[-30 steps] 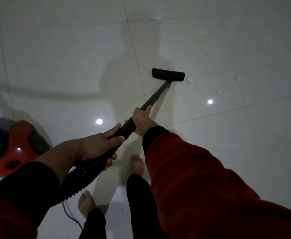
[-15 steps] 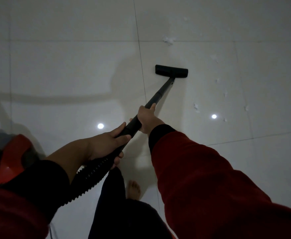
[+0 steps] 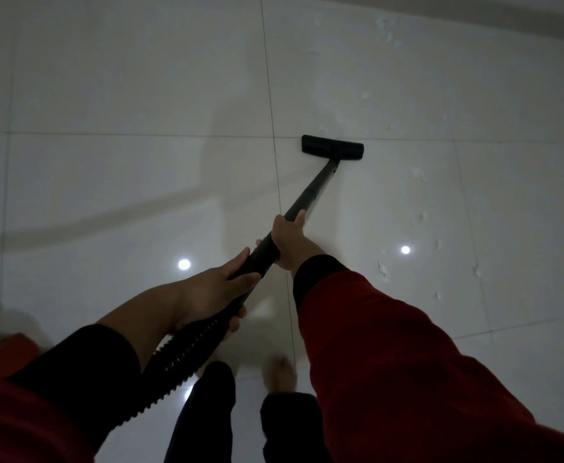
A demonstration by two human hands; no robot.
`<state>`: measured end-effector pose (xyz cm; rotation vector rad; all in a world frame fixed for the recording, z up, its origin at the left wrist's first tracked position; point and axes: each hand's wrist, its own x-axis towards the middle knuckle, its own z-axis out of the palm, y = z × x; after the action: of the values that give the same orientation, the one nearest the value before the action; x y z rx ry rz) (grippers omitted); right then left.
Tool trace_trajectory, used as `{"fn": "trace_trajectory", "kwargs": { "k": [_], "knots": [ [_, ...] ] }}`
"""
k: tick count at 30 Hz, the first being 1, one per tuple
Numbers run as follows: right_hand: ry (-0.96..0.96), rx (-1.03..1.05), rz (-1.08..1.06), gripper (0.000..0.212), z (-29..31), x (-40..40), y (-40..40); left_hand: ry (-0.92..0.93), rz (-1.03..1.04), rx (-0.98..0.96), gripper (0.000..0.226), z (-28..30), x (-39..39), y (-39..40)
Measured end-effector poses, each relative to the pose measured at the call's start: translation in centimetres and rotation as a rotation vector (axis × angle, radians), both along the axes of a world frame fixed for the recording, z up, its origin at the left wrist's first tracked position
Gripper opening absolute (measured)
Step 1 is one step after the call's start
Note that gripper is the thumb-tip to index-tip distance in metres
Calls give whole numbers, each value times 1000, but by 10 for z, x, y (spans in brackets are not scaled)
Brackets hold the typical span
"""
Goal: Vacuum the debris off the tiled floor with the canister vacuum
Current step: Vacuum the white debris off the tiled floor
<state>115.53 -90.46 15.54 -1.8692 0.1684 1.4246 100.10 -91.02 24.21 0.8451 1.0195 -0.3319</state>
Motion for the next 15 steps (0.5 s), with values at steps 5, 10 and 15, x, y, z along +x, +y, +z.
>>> {"fn": "trace_trajectory", "kwargs": {
  "k": [5,10,15],
  "knots": [
    [-11,1,28,55,-8,31,41,1,85,-40,60,-12,30,35],
    [-11,17,95,57,-9,62,91,12,128,-44,60,-12,62,77],
    [-2,37,131,56,-1,94,143,21,166,-47,60,-8,97,122]
  ]
}}
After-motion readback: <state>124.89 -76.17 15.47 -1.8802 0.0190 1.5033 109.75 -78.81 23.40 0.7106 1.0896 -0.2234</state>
